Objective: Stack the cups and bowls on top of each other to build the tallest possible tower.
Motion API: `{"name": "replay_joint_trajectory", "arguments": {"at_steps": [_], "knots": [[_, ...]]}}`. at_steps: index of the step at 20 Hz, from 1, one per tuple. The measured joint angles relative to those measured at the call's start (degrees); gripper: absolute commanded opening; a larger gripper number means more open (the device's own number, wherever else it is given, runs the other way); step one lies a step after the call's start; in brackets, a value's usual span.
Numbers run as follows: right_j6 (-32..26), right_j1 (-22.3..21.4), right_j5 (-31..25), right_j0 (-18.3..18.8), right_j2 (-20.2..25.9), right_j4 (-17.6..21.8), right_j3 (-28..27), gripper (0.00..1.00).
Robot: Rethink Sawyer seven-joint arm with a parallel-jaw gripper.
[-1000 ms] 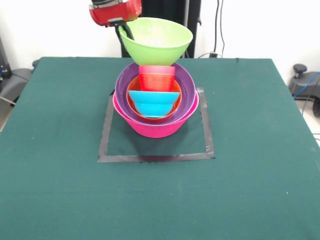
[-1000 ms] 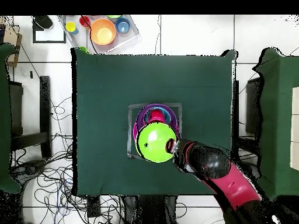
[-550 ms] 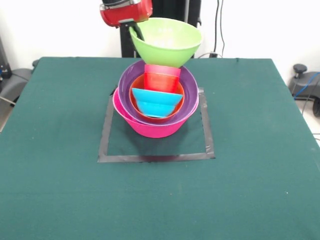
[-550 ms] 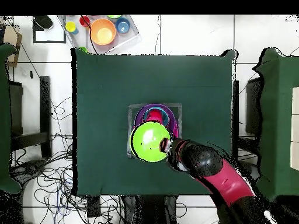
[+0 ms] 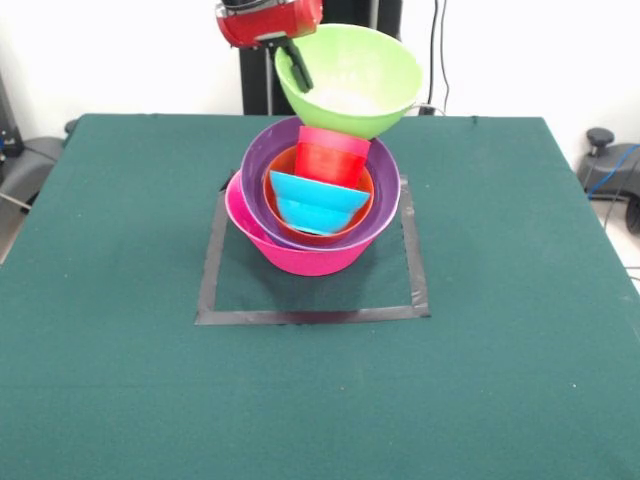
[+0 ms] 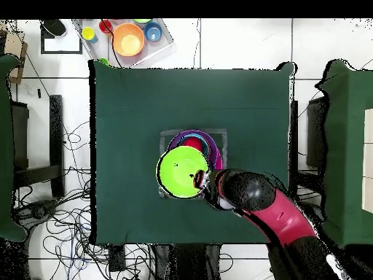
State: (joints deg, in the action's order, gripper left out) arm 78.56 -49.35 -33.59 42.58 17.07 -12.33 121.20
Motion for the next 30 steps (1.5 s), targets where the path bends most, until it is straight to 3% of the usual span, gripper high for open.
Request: {"name": "replay_joint_trajectory", "arguments": {"at_steps": [10,19,30], "knots": [[1.47,0.02,-9.98,-0.43,-1.93,0.06,-6.72,0.00],[1.47,1.31,-11.14,-0.18,-2.41,0.11,-10.31,0.00],[1.46,6.04,-11.15,-0.40,-2.55,0.18,-13.17,0.00]]}}
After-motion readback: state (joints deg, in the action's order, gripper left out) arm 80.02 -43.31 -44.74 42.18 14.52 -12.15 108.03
